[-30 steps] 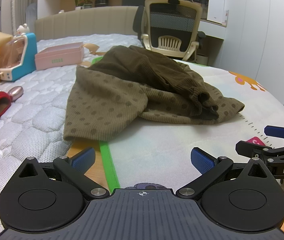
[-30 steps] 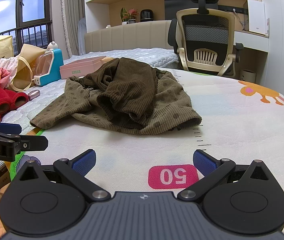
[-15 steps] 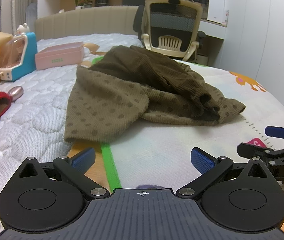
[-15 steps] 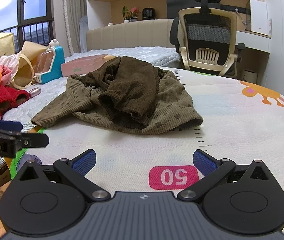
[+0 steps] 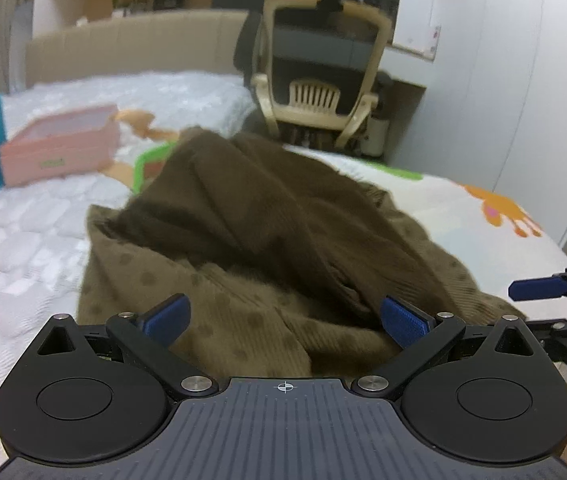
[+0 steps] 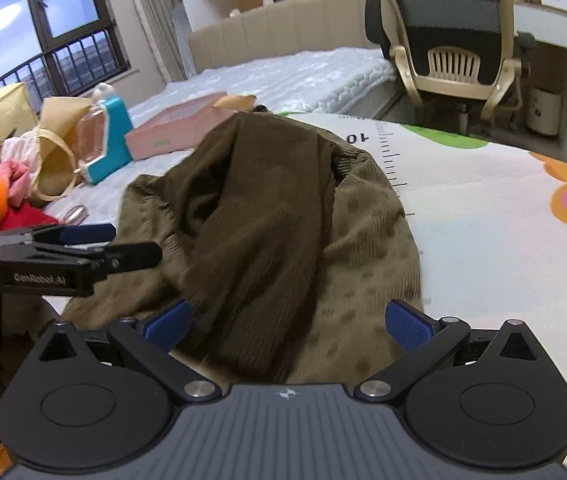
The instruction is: Fold clothes
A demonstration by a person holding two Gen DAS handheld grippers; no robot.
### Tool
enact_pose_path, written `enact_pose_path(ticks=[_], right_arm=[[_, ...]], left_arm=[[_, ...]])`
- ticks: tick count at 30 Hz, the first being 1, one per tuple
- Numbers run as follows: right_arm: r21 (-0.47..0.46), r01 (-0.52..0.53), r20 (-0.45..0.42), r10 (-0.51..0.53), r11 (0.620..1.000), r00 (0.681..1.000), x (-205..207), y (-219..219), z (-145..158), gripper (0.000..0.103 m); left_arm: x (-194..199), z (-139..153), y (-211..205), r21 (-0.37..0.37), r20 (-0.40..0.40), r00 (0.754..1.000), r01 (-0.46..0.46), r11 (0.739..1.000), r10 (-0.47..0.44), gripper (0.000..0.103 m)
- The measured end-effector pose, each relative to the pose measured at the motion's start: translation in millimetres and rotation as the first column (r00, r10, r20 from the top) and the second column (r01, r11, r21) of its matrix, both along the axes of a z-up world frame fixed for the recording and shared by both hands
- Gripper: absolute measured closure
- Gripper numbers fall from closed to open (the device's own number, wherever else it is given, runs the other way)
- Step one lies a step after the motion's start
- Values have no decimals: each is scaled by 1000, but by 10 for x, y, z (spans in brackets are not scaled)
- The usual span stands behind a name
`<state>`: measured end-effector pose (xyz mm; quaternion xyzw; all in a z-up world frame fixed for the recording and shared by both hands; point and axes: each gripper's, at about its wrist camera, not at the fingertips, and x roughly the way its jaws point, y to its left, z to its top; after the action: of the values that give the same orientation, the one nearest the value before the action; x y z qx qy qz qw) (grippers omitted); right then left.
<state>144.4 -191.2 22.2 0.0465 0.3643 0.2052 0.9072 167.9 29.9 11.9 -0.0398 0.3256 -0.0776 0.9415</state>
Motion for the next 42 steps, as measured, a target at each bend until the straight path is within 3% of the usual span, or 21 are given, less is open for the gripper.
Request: enact_pose_path(ticks=[6, 10, 13, 16, 18, 20, 22, 24, 28, 31, 32, 34, 36, 39, 42], right_arm=[[70, 37, -128, -28, 997, 991, 327, -55, -270, 0], [147, 76, -146, -54, 986, 988, 314, -140, -329, 0], [86, 46, -149, -32, 995, 988, 338, -59, -314, 0], [-29, -52, -157, 47, 998, 986, 405, 75, -261, 0], [-32, -70, -104, 67, 997, 992, 467, 18, -112, 0], [-70, -40, 22, 41, 997, 999, 559, -48, 97, 1], [-93, -23, 87, 31, 995, 996, 813, -61, 226, 10], [-94, -27, 98, 37, 995, 995, 1154, -37, 284, 34], [-62, 36, 94, -30, 997, 995, 1801, 133, 70, 38], [-26, 41, 52, -40, 999, 998, 2196, 294, -208, 38], [1, 37, 18, -37, 999, 999, 2239, 315, -264, 46], [62, 30, -56, -27, 998, 998, 2290, 345, -358, 52], [34, -49, -48, 51, 998, 998, 2113, 405, -316, 61], [16, -131, -64, 131, 991, 989, 1704, 323, -219, 61], [16, -192, -105, 193, 981, 976, 1158, 130, -170, 61]], left_arm=[[260, -269, 237, -121, -147, 988, 17, 992, -35, 0], [182, -324, 307, -144, -117, 993, 16, 989, -33, 0], [174, -322, 239, -89, -125, 990, 53, 995, -64, 0], [205, -239, 243, -54, -150, 977, 143, 988, -149, 0], [204, -64, 380, -88, -95, 979, 174, 981, -182, 0], [291, 87, 550, -103, -22, 987, 159, 982, -162, 0], [432, 204, 718, -105, 43, 991, 127, 986, -123, 0], [600, 286, 884, -116, 93, 993, 86, 990, -75, 0], [1116, 0, 1110, -190, 21, 999, -34, 981, 39, 0], [1258, -111, 1052, -179, -17, 1000, -18, 984, 16, 0], [1284, -135, 1014, -171, -28, 1000, -5, 985, 1, 1], [1314, -163, 923, -156, -44, 998, 29, 987, -36, 1], [1215, -93, 761, -153, -39, 993, 104, 983, -112, 2], [893, -36, 563, -194, -65, 970, 218, 956, -234, 2], [470, -25, 384, -224, -96, 932, 322, 920, -350, 2]])
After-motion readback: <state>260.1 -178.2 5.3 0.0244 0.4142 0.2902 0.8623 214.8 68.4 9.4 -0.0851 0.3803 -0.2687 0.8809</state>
